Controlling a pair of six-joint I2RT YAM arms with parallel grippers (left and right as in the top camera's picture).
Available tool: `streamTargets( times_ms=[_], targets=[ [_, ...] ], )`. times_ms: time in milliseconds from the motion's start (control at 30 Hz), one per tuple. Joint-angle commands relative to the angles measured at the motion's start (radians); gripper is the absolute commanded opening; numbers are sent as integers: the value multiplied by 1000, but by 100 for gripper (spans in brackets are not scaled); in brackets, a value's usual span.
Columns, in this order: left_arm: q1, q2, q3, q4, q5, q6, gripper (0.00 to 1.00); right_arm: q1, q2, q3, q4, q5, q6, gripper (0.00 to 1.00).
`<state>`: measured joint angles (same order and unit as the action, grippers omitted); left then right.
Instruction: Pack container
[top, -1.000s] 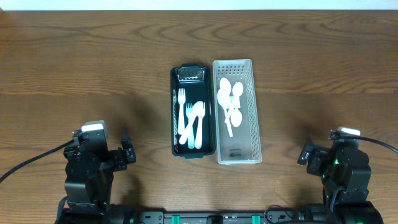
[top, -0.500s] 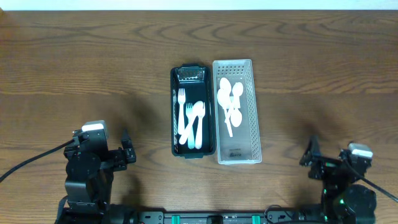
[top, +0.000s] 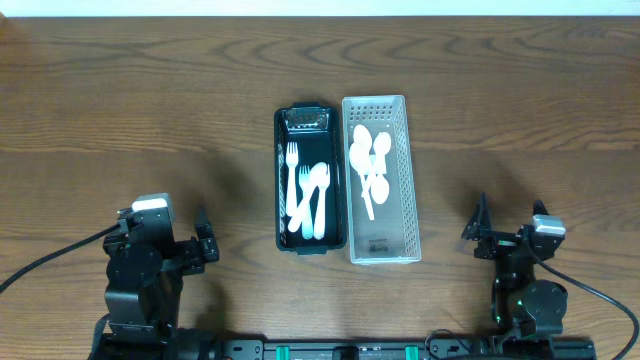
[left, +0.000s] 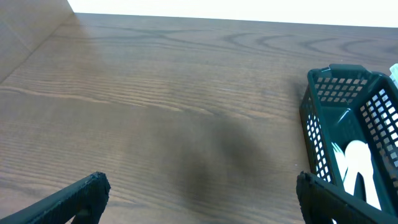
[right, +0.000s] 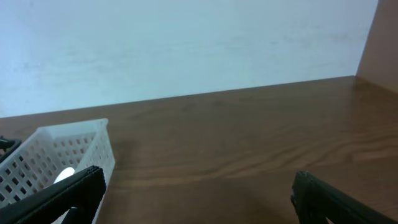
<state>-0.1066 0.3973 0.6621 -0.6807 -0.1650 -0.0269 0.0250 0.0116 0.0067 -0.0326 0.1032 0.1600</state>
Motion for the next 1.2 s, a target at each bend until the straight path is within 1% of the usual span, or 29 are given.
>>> streamTargets(
  times_ms=[0,867,933,967,1033,1167],
  targets=[
    [-2,1,-1,1,-11,-11,98,11,-6,-1,-24,-32,-8,99],
    [-2,1,-1,1,-12,-9,98,11,-5,-1,-35,-32,-8,99],
    [-2,1,-1,-24,-61,63,98,11,-5,-1,-35,-32,-8,99],
    [-1,0,-1,-51,-64,67,98,11,-5,-1,-35,-32,-8,99],
    [5,-4,-1,-91,-38,67,98,11,-5,-1,-35,-32,-8,99],
    [63,-47,-4,-159,73,67,98,11,-5,-1,-35,-32,-8,99]
  ],
)
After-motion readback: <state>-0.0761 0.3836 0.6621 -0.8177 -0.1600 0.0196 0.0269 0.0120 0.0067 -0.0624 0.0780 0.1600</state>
